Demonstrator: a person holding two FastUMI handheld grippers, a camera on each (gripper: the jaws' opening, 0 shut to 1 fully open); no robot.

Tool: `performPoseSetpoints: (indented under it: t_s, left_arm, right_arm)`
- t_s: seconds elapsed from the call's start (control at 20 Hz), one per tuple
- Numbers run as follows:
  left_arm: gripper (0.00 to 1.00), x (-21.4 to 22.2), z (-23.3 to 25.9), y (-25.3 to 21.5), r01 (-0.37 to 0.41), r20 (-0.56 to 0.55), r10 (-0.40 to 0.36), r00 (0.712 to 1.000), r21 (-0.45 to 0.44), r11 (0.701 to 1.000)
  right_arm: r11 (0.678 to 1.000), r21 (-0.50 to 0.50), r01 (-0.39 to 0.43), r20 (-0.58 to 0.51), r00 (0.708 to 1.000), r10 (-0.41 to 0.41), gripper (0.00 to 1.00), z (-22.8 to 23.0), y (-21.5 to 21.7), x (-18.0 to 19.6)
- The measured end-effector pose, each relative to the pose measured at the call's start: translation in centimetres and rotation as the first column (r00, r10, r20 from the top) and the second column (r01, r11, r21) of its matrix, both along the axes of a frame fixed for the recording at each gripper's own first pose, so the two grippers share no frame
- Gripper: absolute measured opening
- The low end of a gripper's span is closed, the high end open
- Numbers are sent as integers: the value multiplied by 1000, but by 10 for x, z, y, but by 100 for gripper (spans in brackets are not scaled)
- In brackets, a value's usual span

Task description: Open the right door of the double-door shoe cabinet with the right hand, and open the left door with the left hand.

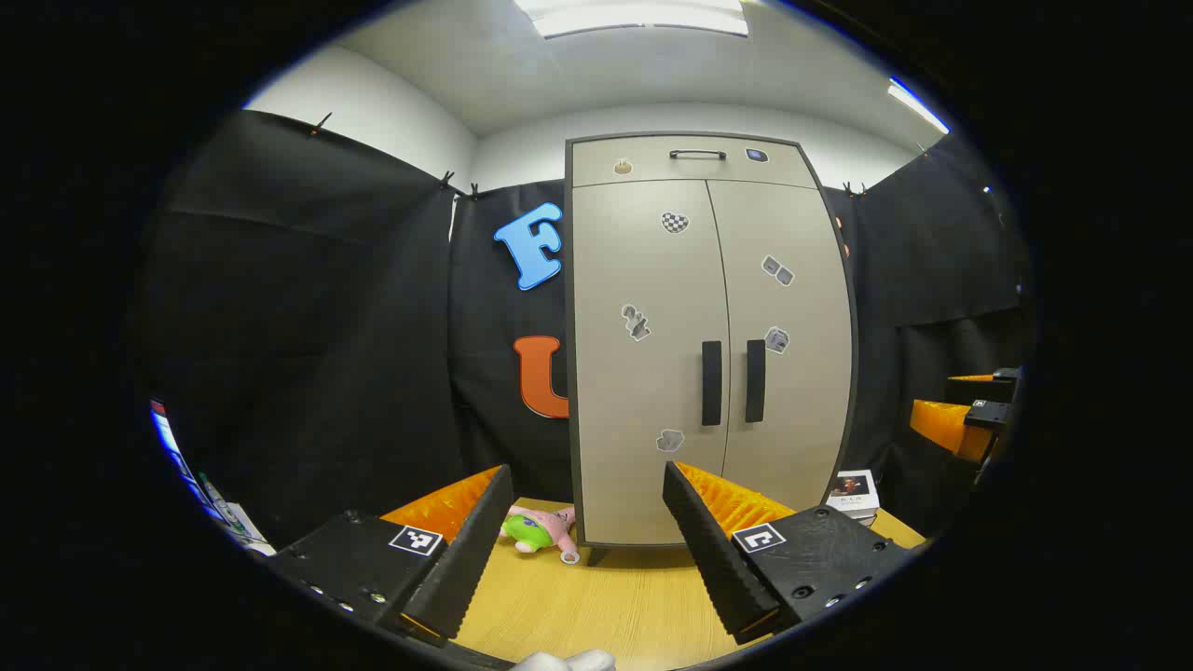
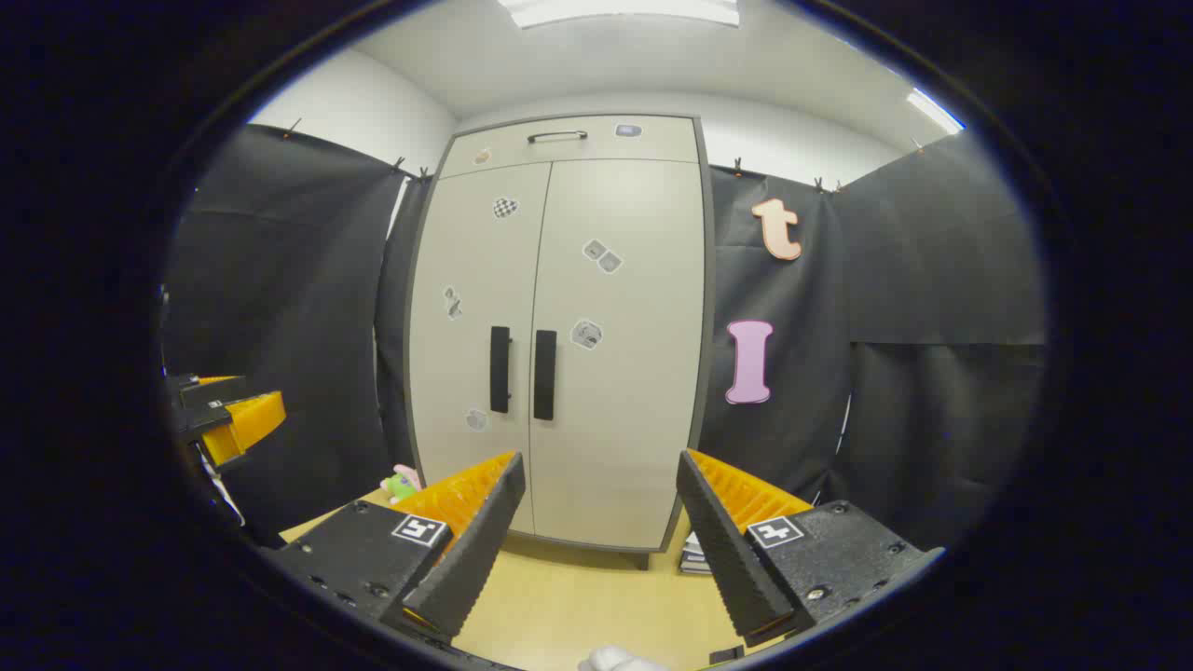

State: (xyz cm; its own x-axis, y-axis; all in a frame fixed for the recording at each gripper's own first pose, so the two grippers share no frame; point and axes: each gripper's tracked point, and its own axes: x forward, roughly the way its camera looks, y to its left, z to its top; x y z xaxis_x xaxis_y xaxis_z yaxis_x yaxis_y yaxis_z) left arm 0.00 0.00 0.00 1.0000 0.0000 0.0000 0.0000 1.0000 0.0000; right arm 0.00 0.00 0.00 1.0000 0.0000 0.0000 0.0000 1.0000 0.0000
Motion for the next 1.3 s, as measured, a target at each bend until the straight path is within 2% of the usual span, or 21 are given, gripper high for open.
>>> performPoseSetpoints:
  t_s: [0.85, 1.0, 1.3]
  left_arm:
    - [97, -3, 5, 4, 24, 8, -24, 1000, -3, 1000]
    - [97, -4, 3, 9, 21, 0, -21, 1000, 4, 1000]
    - [97, -7, -1, 20, 3, -20, -3, 1000, 14, 1000]
  right_arm:
    - [999, -1, 36, -7, 999, -36, 100, -3, -2, -2]
    - [998, 1, 55, -21, 998, -55, 100, -4, -2, 15]
    - [999, 20, 43, 2, 999, -43, 100, 12, 22, 75]
